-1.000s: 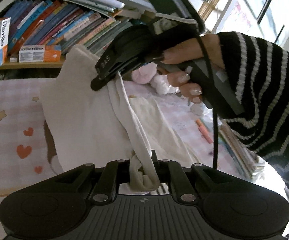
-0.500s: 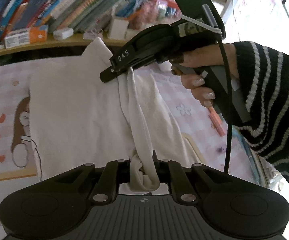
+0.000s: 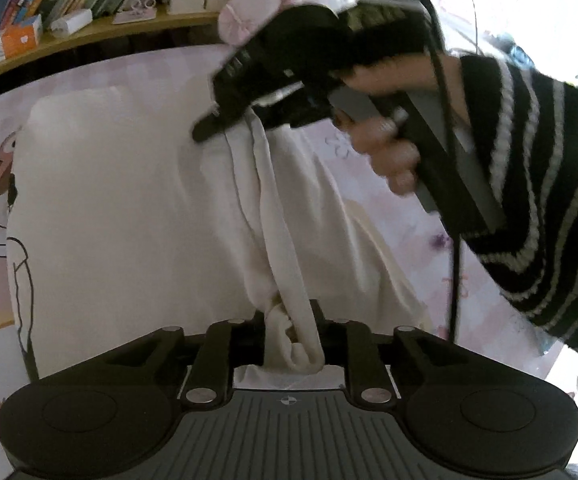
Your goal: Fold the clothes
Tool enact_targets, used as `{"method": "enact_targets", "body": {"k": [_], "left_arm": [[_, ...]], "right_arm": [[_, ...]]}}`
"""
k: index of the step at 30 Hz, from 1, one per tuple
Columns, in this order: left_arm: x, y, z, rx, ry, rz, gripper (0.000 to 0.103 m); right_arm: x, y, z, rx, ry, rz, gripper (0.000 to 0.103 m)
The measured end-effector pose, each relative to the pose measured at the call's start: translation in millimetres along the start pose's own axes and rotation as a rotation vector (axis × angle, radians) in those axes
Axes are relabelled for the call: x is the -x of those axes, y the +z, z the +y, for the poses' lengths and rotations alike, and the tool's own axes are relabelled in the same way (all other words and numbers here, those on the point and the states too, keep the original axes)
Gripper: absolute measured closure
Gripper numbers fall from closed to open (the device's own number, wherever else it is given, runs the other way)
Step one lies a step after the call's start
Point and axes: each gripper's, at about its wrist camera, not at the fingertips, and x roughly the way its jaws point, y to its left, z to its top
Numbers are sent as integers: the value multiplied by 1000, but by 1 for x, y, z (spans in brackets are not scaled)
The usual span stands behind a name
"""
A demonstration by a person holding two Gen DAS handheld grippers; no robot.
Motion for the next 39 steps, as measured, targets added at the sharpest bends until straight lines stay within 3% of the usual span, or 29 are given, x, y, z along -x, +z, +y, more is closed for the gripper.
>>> {"method": "enact_targets", "body": {"k": [5,7,8,15,21,23,25,26,27,28,29,32,34,37,39], "left_arm": [[8,-11,-12,-52,57,-51,81],[11,-18,-16,-81,78,-71,87],[11,-20,-18,-102,91,-80,96],[47,-24,-48,-294,218,-218,97],[61,-10,-65,-327,197,-271,95],[52,-14,-65,-325,139,-221,86],[44,-18,-66,-322,81,-171,80],[39,-20,-66,-320,52,-146,72],[35,-22,-67,-318,23,-121,69],[31,-24,-67,-317,-6,-95,67],[27,-26,-67,-314,-33,-74,63],[45,-33,-38,-211,-29,-100,56],[57,-36,-10,-103,1,-116,55],[68,-50,39,77,132,-129,55],[73,-59,60,138,195,-123,55]], "right_arm": [[0,11,-6,-33,7,-33,74],[-2,13,-8,-22,9,-25,81],[-2,13,-8,-13,15,-22,93],[31,18,17,132,96,-85,97],[70,32,38,249,125,-169,97],[69,34,34,268,89,-175,97],[57,34,24,257,-3,-144,95],[51,33,17,244,-63,-134,87],[47,29,10,225,-140,-130,68],[45,25,3,204,-218,-127,60],[48,19,-2,194,-242,-129,58],[58,0,-15,159,-303,-135,57],[72,-18,-21,114,-271,-131,55],[90,-54,-23,107,-241,-105,55],[98,-79,-21,86,-223,-74,55]]}}
